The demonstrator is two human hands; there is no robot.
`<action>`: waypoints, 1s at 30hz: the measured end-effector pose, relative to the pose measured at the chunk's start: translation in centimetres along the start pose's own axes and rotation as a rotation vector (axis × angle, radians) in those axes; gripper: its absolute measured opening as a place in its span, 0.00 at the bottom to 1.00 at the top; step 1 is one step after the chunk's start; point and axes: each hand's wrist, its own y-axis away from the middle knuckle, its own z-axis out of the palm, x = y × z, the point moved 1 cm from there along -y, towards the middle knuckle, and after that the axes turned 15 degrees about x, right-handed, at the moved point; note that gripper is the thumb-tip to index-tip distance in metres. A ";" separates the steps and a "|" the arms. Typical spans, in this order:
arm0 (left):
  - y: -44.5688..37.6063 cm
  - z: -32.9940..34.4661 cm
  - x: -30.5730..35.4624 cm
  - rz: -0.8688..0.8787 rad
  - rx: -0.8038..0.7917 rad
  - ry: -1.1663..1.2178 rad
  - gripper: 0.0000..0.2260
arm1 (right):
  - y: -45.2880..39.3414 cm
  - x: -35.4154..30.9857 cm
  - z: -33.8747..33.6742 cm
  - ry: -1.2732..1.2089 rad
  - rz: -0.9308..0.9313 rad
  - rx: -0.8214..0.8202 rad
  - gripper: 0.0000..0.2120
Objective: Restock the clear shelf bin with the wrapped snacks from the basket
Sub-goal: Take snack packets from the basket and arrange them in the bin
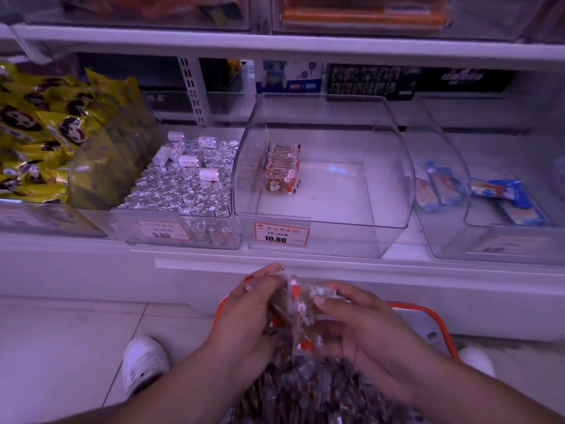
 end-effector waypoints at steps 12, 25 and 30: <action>-1.0 -0.1 0.1 0.089 0.128 -0.052 0.10 | -0.6 -0.6 -0.9 -0.015 -0.245 0.224 0.07; 0.0 0.3 -0.4 0.166 -0.110 -0.072 0.24 | -0.7 -0.8 -0.1 0.298 -0.382 0.393 0.07; 0.1 0.5 -0.4 0.366 -0.127 -0.051 0.24 | -0.3 -0.8 0.1 0.207 -0.169 0.268 0.10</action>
